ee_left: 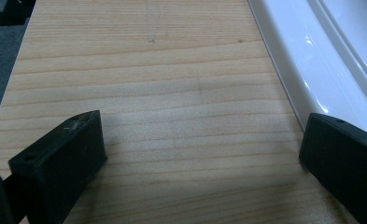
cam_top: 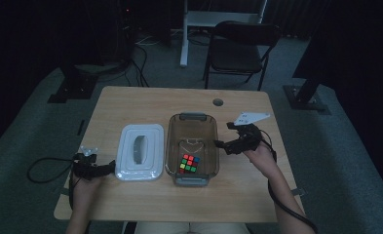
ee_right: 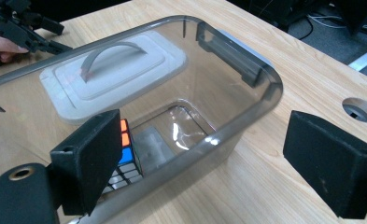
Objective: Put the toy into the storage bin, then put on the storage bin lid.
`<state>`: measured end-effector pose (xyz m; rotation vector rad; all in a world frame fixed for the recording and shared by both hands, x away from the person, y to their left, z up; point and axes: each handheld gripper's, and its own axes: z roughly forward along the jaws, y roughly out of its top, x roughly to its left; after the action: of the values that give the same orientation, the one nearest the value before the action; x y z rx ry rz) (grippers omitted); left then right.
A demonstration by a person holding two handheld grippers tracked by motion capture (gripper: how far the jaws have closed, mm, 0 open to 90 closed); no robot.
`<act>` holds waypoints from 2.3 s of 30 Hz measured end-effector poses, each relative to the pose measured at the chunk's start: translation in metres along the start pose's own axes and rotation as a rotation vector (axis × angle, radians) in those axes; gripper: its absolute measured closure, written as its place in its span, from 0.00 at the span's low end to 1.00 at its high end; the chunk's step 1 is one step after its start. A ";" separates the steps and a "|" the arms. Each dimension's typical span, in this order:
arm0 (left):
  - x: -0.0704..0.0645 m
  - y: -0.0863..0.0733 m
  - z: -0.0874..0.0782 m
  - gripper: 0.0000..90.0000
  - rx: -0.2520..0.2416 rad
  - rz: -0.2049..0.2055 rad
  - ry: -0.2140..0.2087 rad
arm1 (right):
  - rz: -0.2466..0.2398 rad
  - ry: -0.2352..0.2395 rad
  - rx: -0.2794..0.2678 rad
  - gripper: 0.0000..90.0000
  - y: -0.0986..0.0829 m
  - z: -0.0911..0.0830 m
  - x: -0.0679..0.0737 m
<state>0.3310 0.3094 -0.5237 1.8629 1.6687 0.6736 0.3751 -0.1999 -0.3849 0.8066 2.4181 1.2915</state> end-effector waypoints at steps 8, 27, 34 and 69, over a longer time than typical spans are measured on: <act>0.000 0.000 0.000 0.01 0.001 0.000 0.000 | 0.049 -0.054 -0.056 0.13 -0.021 -0.013 -0.009; 0.000 0.000 0.000 0.01 0.000 0.000 -0.001 | 0.187 -0.237 -0.062 0.13 -0.100 -0.019 -0.025; 0.000 0.000 0.000 0.01 -0.001 -0.001 0.000 | 0.234 -0.290 0.041 0.13 -0.140 0.002 -0.018; -0.001 -0.001 -0.001 0.01 0.001 -0.007 0.004 | 0.287 -0.369 0.163 0.13 -0.160 0.017 -0.014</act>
<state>0.3299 0.3081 -0.5236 1.8561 1.6778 0.6741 0.3400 -0.2675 -0.5272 1.3472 2.1831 0.9357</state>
